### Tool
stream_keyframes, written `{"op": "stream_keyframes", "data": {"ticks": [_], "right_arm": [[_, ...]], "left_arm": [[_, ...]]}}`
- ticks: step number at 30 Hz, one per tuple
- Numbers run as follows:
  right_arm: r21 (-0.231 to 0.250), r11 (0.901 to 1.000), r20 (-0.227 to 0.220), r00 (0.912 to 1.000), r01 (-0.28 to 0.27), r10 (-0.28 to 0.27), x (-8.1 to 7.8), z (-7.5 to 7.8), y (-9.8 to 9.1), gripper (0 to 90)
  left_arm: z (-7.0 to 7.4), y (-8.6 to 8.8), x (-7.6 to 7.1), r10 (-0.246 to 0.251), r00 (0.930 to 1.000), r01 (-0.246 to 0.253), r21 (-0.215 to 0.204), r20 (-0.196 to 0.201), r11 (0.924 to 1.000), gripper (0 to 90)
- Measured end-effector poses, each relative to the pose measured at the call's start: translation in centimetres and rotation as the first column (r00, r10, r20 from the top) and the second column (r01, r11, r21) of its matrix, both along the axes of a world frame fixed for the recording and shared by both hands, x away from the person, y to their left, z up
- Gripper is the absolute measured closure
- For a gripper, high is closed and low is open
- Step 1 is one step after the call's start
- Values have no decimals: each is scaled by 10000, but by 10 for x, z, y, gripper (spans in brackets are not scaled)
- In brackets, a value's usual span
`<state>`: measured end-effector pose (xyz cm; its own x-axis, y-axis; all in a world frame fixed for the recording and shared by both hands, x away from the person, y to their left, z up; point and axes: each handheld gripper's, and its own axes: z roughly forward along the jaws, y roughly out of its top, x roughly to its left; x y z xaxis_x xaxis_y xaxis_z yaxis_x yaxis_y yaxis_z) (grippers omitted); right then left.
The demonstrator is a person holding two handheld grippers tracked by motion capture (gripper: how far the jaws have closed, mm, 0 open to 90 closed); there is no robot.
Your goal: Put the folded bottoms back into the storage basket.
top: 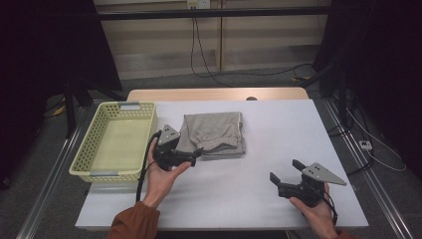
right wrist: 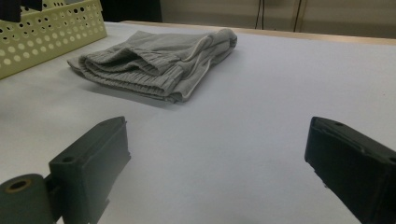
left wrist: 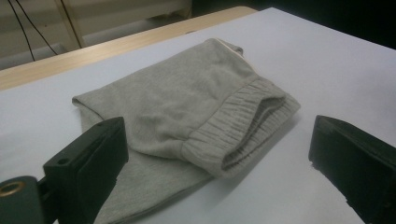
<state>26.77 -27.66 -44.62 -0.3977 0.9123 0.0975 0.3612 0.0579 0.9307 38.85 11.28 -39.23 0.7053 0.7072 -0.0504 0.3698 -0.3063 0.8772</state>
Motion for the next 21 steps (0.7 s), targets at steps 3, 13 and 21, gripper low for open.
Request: {"op": "stream_keyframes", "data": {"ticks": [3,13,21], "right_arm": [[15,10000,-2,10000,-14,14,0,0,1,60],[-48,10000,-48,10000,-36,36,1,-1,1,60],[-7,10000,-74,10000,-56,56,1,-1,0,60]], "left_arm": [[-1,-2,4,76,9999,-76,-77,-81,9999,48],[5,-11,15,67,10000,-67,23,49,10000,48],[6,-21,31,160,9998,-159,112,-76,9998,48]]}}
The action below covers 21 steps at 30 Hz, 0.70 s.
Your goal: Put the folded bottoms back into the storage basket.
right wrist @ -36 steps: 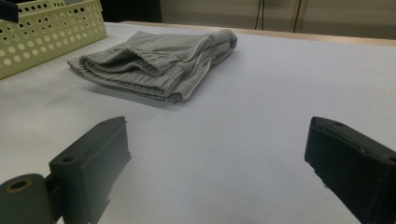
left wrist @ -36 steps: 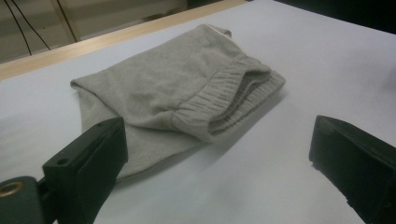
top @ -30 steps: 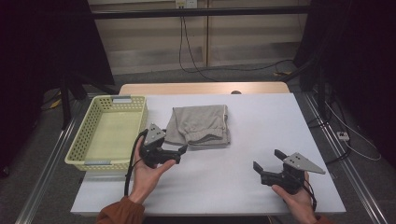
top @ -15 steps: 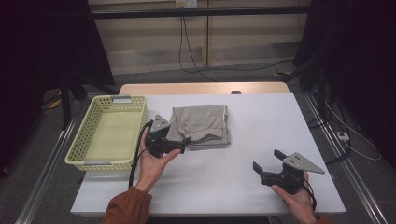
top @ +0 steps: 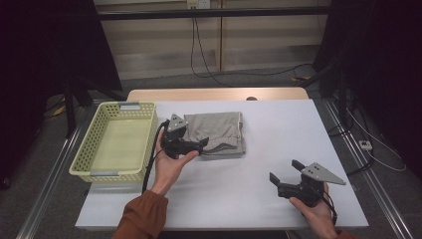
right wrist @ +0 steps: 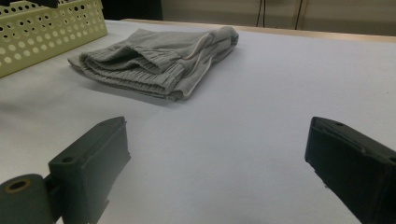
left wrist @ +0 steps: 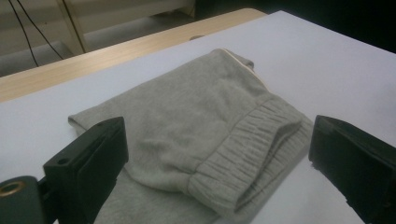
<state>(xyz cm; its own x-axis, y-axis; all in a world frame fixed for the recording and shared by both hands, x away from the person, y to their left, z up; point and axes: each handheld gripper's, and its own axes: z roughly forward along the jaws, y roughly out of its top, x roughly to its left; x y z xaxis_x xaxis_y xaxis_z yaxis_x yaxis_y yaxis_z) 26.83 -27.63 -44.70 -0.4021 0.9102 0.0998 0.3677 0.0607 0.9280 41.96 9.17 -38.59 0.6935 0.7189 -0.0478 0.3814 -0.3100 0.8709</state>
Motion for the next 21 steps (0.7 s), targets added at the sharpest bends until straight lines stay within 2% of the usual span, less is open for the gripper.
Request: {"op": "stream_keyframes", "data": {"ticks": [4,8,13,14,17,21], "right_arm": [[0,10000,-3,10000,-17,17,0,0,0,60],[-2,10000,4,10000,-23,23,0,0,1,59],[5,10000,-7,10000,-15,15,0,0,0,59],[21,10000,-6,10000,-18,18,0,0,0,59],[13,10000,0,10000,-27,27,0,0,0,59],[23,10000,-21,10000,-4,4,0,0,-1,59]], "left_arm": [[0,-2,8,111,9999,-112,-198,-82,9997,53],[-2,-4,15,295,9993,-298,-145,-212,9995,58],[-6,-7,25,469,9986,-465,163,-258,9988,60],[-7,-7,26,503,9983,-501,51,-298,9987,60],[-10,-7,30,501,9978,-493,189,-431,9986,62],[-14,-5,36,667,9965,-663,99,-499,9978,62]]}}
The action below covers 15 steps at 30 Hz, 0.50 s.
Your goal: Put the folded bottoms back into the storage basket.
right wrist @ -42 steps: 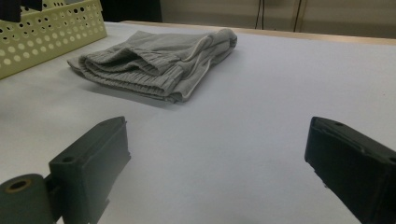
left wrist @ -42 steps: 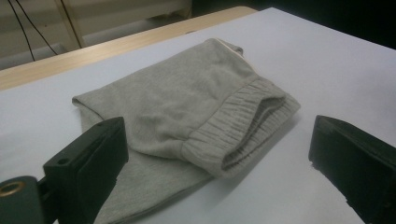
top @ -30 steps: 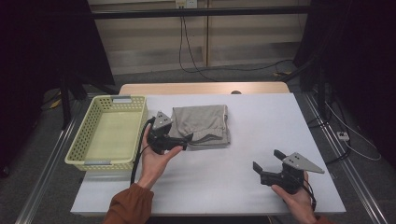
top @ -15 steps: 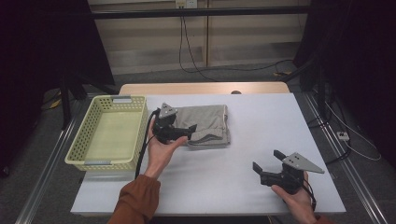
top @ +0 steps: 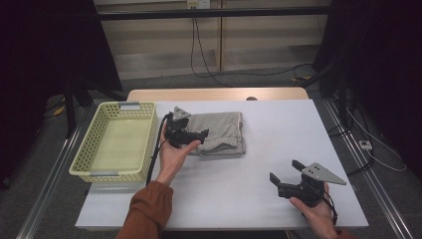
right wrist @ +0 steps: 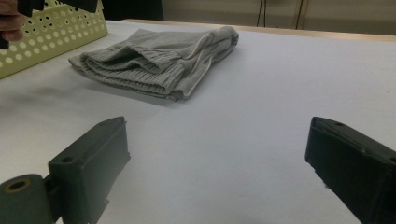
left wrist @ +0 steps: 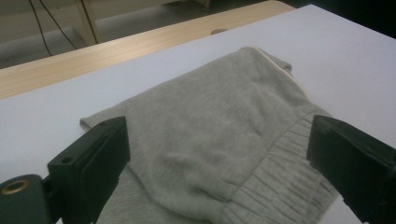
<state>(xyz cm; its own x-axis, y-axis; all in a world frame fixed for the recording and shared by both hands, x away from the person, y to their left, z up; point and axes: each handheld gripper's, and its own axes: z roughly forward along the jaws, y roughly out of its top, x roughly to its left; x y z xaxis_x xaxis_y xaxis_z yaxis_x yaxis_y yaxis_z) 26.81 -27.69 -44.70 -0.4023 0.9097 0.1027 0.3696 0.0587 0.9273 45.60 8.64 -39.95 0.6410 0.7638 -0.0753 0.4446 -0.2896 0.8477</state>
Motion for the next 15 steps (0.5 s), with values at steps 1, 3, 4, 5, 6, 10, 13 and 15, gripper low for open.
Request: {"op": "stream_keyframes", "data": {"ticks": [1,3,4,5,6,10,13,15], "right_arm": [[15,10000,-17,10000,3,-3,0,0,0,59],[1,10000,4,10000,-10,10,0,0,0,59],[5,10000,12,10000,-3,3,0,0,1,59],[-11,10000,5,10000,-21,21,0,0,0,59],[-11,10000,5,10000,-21,21,0,0,0,59],[12,10000,-16,10000,-8,8,0,0,0,59],[-2,10000,-5,10000,-24,24,0,0,0,59],[31,10000,-29,10000,0,0,0,0,0,58]], "left_arm": [[-2,1,2,-16,9999,15,-71,-116,10000,62],[-5,1,4,36,9997,-40,-147,-259,9999,62],[-7,3,6,-32,9993,31,-20,-385,10000,61],[-9,3,7,41,9988,-45,-81,-489,10000,58],[-11,2,8,191,9977,-199,-117,-655,9997,58],[-16,2,13,250,9982,-240,200,-538,9995,59],[-20,1,19,350,9975,-332,298,-608,9990,66],[-22,0,21,371,9972,-352,301,-656,9989,66]]}}
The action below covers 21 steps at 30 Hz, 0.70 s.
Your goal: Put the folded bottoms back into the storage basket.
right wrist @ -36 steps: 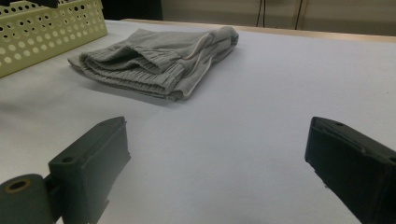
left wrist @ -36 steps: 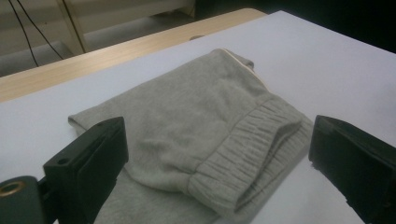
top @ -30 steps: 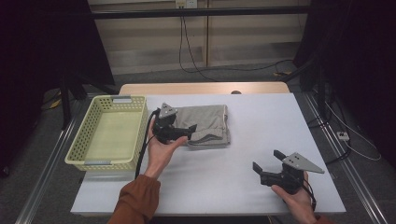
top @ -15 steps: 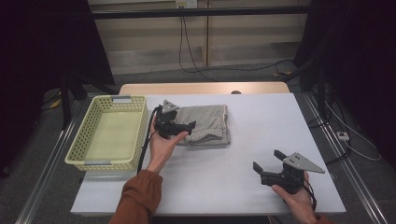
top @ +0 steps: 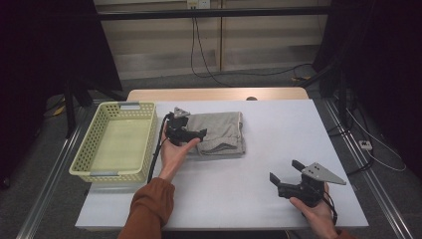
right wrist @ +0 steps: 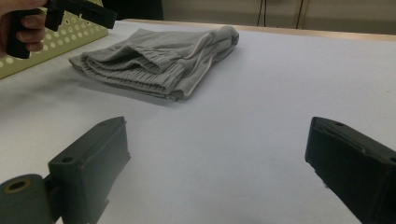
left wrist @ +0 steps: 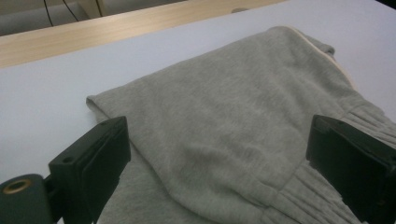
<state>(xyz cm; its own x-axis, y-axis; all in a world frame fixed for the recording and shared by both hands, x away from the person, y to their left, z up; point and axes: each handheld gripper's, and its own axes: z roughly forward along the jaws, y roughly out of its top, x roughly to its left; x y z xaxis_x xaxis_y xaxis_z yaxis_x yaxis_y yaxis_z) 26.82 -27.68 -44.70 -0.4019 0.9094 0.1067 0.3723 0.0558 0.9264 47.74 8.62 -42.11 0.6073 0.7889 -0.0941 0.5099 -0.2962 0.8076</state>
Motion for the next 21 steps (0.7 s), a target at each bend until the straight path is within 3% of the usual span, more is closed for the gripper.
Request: {"op": "stream_keyframes", "data": {"ticks": [3,4,7,9,12,21], "right_arm": [[-2,10000,-6,10000,-12,12,0,0,0,58],[-11,10000,-4,10000,-47,47,0,0,0,58],[2,10000,1,10000,-59,59,0,0,1,58],[13,10000,-1,10000,-64,64,0,0,1,58],[14,10000,-18,10000,-54,54,0,0,1,57],[36,10000,-51,10000,-50,50,0,-1,0,56]], "left_arm": [[-3,-4,3,-116,9996,106,407,241,9991,67],[-4,-5,4,-57,9998,47,469,195,9989,67],[-7,-1,10,150,9999,-149,110,-48,9998,68],[-9,1,13,253,9997,-252,201,-15,9995,67],[-14,2,19,378,9989,-364,494,-279,9981,67],[-20,4,26,661,9963,-621,712,-546,9955,67]]}}
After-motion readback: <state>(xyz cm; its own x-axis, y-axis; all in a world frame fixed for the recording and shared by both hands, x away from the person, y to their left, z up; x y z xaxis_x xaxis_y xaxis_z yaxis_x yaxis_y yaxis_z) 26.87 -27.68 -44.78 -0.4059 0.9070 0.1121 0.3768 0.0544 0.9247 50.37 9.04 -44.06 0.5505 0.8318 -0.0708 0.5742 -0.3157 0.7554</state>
